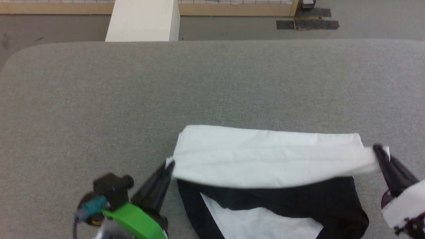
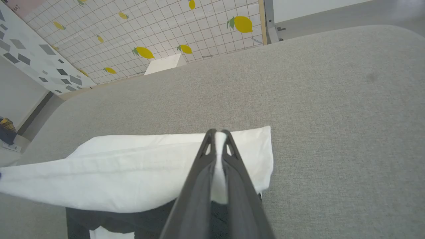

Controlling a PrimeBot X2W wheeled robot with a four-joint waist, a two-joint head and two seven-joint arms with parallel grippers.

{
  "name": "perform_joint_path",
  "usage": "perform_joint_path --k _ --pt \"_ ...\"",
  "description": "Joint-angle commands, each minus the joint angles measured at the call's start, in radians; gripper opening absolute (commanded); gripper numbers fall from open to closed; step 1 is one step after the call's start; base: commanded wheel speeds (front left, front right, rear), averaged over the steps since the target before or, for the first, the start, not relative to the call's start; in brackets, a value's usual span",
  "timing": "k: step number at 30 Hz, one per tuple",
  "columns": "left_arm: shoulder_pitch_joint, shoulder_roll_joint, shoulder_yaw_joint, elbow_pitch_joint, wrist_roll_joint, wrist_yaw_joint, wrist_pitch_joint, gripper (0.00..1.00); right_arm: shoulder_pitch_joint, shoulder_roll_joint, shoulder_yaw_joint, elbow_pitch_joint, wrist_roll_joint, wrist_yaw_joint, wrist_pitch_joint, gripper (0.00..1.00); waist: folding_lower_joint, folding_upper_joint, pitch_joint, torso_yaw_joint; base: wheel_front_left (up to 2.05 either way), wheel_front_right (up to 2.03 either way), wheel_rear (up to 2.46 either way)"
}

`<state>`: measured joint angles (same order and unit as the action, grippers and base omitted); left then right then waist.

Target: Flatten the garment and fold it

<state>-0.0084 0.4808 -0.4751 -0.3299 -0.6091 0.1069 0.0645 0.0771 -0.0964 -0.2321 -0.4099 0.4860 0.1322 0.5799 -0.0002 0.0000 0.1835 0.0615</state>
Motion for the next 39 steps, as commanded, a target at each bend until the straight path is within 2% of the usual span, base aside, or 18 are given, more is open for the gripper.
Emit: perform_joint_path --k 1,8,17,18,21,23,24,25,26,27,35,39 --pt "0.028 -0.006 -0.01 0.007 -0.012 0.005 -0.009 0.0 0.028 0.013 -0.006 -0.005 0.011 -0.002 -0.01 0.0 0.0002 0.0 -0.014 0.006 0.0 0.0 0.0" --pt "0.169 -0.036 -0.011 0.037 -0.066 0.029 -0.069 0.0 0.178 0.039 -0.012 0.011 0.032 -0.002 -0.039 0.0 0.0002 0.0 -0.026 0.001 0.0 0.0 0.0" --pt "0.257 -0.012 -0.042 0.046 -0.113 -0.003 -0.054 0.0 0.313 0.042 0.019 0.013 0.044 -0.002 -0.052 0.0 0.0002 0.0 -0.027 0.004 0.0 0.0 0.0" --pt "0.254 -0.012 -0.05 0.055 -0.111 -0.008 -0.048 0.0 0.319 0.038 0.03 0.013 0.04 -0.002 -0.049 0.03 0.0002 0.0 -0.027 0.003 0.0 0.0 0.0" --pt "0.242 -0.009 -0.079 0.094 -0.096 -0.02 -0.027 0.01 0.339 0.009 0.068 0.026 0.027 -0.002 -0.024 0.27 0.0002 0.0 -0.028 -0.002 0.0 0.0 0.0" --pt "0.241 -0.009 -0.095 0.116 -0.091 -0.024 -0.015 0.22 0.349 -0.003 0.079 0.031 0.03 -0.002 -0.009 0.36 0.0002 0.0 -0.03 -0.005 0.0 0.0 0.0" --pt "0.244 -0.009 -0.102 0.127 -0.093 -0.025 -0.007 0.37 0.354 -0.007 0.08 0.033 0.031 -0.002 -0.002 0.43 0.0002 0.0 -0.031 -0.007 0.0 0.0 0.0" --pt "0.249 -0.007 -0.108 0.136 -0.094 -0.024 0.001 0.46 0.36 -0.011 0.08 0.034 0.033 -0.002 0.008 0.55 0.0002 0.0 -0.033 -0.008 0.0 0.0 0.0" --pt "0.253 -0.005 -0.111 0.142 -0.095 -0.024 0.006 0.7 0.366 -0.015 0.082 0.032 0.035 -0.002 0.017 0.92 0.0002 0.0 -0.034 -0.01 0.0 0.0 0.0" --pt "0.256 -0.003 -0.111 0.147 -0.096 -0.023 0.007 1.0 0.371 -0.02 0.081 0.028 0.038 -0.002 0.024 1.0 0.0002 0.0 -0.036 -0.01 0.0 0.0 0.0" --pt "0.265 -0.008 -0.046 0.098 -0.136 -0.01 -0.052 1.0 0.38 -0.037 0.031 -0.022 0.059 -0.002 0.056 1.0 0.0002 0.0 -0.045 -0.009 0.0 0.0 0.0" --pt "0.25 0.001 0.028 0.046 -0.106 0.026 -0.138 1.0 0.346 -0.02 -0.045 -0.044 0.044 -0.002 0.015 1.0 0.0002 0.0 -0.043 -0.005 0.0 0.0 0.0"
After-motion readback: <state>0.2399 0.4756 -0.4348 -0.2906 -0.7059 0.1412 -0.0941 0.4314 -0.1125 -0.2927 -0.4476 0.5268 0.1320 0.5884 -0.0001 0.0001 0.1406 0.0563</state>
